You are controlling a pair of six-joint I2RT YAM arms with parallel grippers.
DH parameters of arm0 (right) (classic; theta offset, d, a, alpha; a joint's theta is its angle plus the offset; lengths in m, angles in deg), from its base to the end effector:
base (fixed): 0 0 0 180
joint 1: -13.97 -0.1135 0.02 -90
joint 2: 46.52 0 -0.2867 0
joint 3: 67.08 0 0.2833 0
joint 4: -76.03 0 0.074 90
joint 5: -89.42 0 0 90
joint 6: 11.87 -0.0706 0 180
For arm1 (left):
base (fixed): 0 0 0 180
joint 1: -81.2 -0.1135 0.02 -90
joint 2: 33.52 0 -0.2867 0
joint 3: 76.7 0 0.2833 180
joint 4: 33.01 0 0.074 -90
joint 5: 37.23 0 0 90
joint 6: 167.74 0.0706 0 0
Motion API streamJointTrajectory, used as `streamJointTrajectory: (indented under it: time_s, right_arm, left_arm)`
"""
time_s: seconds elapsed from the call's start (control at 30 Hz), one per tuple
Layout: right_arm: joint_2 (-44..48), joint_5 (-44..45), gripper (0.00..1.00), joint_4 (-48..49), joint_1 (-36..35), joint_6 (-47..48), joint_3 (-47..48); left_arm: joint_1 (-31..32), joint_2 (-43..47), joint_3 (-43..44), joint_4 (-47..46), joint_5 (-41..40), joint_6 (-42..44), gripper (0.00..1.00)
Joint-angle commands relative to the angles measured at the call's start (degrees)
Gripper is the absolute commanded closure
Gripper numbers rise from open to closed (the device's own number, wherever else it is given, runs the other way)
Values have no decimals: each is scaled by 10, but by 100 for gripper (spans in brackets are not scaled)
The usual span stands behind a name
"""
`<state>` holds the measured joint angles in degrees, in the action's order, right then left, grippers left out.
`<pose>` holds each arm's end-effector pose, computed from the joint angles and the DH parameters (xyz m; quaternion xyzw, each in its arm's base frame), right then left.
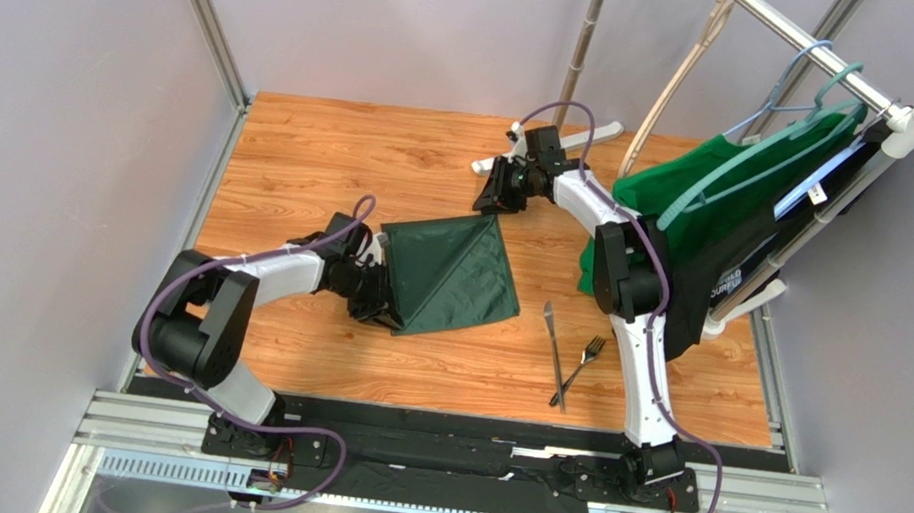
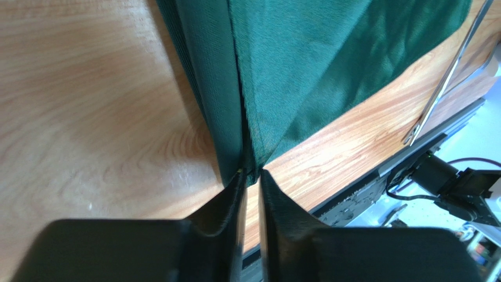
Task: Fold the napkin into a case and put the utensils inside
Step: Fold the top corner of the square-folded napkin at the center of the board, then turn over the upper triangle-folded napkin at the center of the board.
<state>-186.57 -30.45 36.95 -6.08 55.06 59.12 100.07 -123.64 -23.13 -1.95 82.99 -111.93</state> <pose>0.5482 0.2375 0.1219 -0.0578 0.9179 0.3401 0.1959 0.2720 -0.1305 0.1067 -0.0761 0.9454 -0.3125 0.0535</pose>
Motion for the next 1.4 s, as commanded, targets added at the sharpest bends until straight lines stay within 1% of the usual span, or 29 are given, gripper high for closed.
streamJointTrajectory:
  time_s: [0.0,0.03,0.07,0.1,0.13,0.17,0.2,0.23,0.27,0.3,0.33,0.37,0.4,0.47,0.5,0.57,0.63,0.67,0.7,0.8,0.87,0.93,1.0,1.13,1.23,1.27,1.33,1.37]
  right_arm:
    - [11,24,69,-46,-4,28,60]
    - [18,38,66,-56,-8,32,59]
    - [28,68,64,-67,-16,39,59]
    - [35,83,61,-89,-18,42,60]
    - [54,100,56,-100,-23,43,57]
    - [64,132,50,-109,-32,48,45]
    - [73,148,46,-119,-38,50,35]
    - [96,161,39,-124,-44,54,27]
    - [106,187,37,-130,-56,58,20]
    - [115,200,34,-145,-62,62,8]
    - [123,211,32,-153,-69,65,3]
    - [141,228,30,-162,-81,67,-2]
    - [151,241,30,-183,-89,70,-13]
    - [188,277,29,-189,-110,76,-38]
    - [202,290,29,-189,-115,78,-52]
    - [239,316,29,-188,-127,76,-93]
    - [261,308,29,-184,-136,68,-134]
    - [271,275,29,-181,-149,66,-148]
    - [288,271,29,-172,-157,64,-161]
    - [304,279,29,-170,-195,57,-183]
    - [307,277,29,-169,-219,47,-188]
    - [313,274,30,-160,-241,40,-193]
    - [316,278,30,-148,-256,29,-198]
    - [305,287,33,-138,-291,8,-192]
    - [294,298,35,-139,-314,-13,-178]
    - [288,320,35,-138,-320,-16,-176]
    - [278,337,34,-134,-337,-23,-172]
    - [268,342,34,-131,-343,-22,-172]
  left_arm:
    - [2,92,44,54,-23,2,70]
    - [-6,107,72,65,-42,3,49]
    - [-15,120,88,77,-45,4,30]
    - [-27,128,108,98,-45,4,15]
    - [-41,125,143,105,-38,7,1]
    - [-63,116,165,114,-38,18,1]
    - [-73,82,189,145,-43,26,1]
    - [-79,59,242,159,-46,49,1]
    - [-84,34,267,168,-51,60,1]
    - [-85,-17,292,189,-53,72,1]
    - [-85,-43,337,196,-61,99,4]
    - [-86,-71,360,207,-74,110,7]
    - [-86,-117,380,222,-88,121,14]
    - [-88,-152,423,225,-87,148,17]
    - [-88,-181,437,229,-84,156,21]
    - [-88,-199,463,217,-71,175,21]
    - [-89,-225,486,211,-61,187,21]
    - [-89,-242,494,211,-53,191,20]
    - [-89,-252,507,211,-50,193,17]
    - [-88,-279,523,219,-39,186,15]
    - [-87,-295,525,224,-65,178,15]
    - [-87,-304,521,220,-76,176,18]
    - [-87,-316,520,213,-71,176,24]
    - [-85,-326,519,192,-68,158,27]
    - [-78,-341,525,198,-74,147,37]
    - [-78,-346,524,197,-71,142,43]
    - [-78,-352,518,197,-65,128,49]
    - [-78,-352,515,193,-65,125,54]
